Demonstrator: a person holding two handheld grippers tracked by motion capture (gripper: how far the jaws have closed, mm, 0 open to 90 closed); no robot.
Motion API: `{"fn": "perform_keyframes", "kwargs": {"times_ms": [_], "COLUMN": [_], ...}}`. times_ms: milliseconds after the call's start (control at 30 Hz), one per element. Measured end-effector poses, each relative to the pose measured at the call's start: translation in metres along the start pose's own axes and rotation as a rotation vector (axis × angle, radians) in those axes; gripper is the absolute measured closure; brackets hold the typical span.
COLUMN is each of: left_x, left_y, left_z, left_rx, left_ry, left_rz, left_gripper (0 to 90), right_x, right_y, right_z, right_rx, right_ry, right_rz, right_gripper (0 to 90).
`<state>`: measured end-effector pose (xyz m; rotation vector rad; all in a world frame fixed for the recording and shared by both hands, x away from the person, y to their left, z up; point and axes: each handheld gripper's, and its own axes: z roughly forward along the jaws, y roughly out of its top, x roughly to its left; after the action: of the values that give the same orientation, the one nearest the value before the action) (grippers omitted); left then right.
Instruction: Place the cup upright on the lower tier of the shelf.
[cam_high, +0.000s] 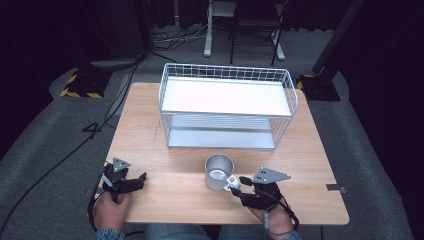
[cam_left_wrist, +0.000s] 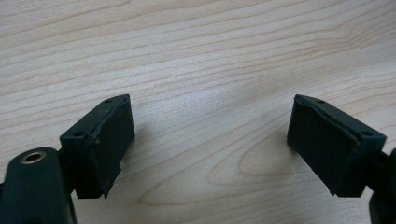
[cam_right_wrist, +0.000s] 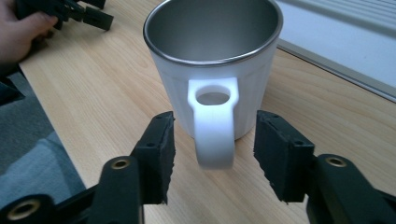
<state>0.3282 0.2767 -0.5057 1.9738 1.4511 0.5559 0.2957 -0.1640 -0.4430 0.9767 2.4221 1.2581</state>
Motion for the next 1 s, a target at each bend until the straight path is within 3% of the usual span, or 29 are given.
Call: {"fn": "perform_keyframes", "kwargs": {"times_ms": [133, 400, 533, 767, 900, 1000], "left_x": [0.000, 0.000, 0.000, 0.000, 0.000, 0.000], "left_y": [0.000, 0.000, 0.000, 0.000, 0.000, 0.000], "left_z": [0.000, 0.000, 0.000, 0.000, 0.000, 0.000], "left_rx": [0.000, 0.000, 0.000, 0.000, 0.000, 0.000], "left_ry": [0.000, 0.000, 0.000, 0.000, 0.000, 0.000], "left_rz": [0.000, 0.000, 0.000, 0.000, 0.000, 0.000], "left_gripper": [15.3, 15.3, 15.3, 15.3, 15.3, 15.3], "right_x": [0.005, 0.000, -0.001, 0.001, 0.002, 0.006], "right_y": [0.000, 0.002, 0.003, 0.003, 0.003, 0.003], "right_z": [0.008, 0.014, 0.014, 0.015, 0.015, 0.015], "right_rx": [0.014, 0.016, 0.029, 0.031, 0.026, 0.025], "right_ry": [-0.034, -0.013, 0.016, 0.016, 0.004, -0.038], "right_rz": [-0.040, 0.009, 0.000, -0.008, -0.015, -0.036], "right_gripper": [55.7, 62.5, 69.8, 70.9, 70.9, 71.0]}}
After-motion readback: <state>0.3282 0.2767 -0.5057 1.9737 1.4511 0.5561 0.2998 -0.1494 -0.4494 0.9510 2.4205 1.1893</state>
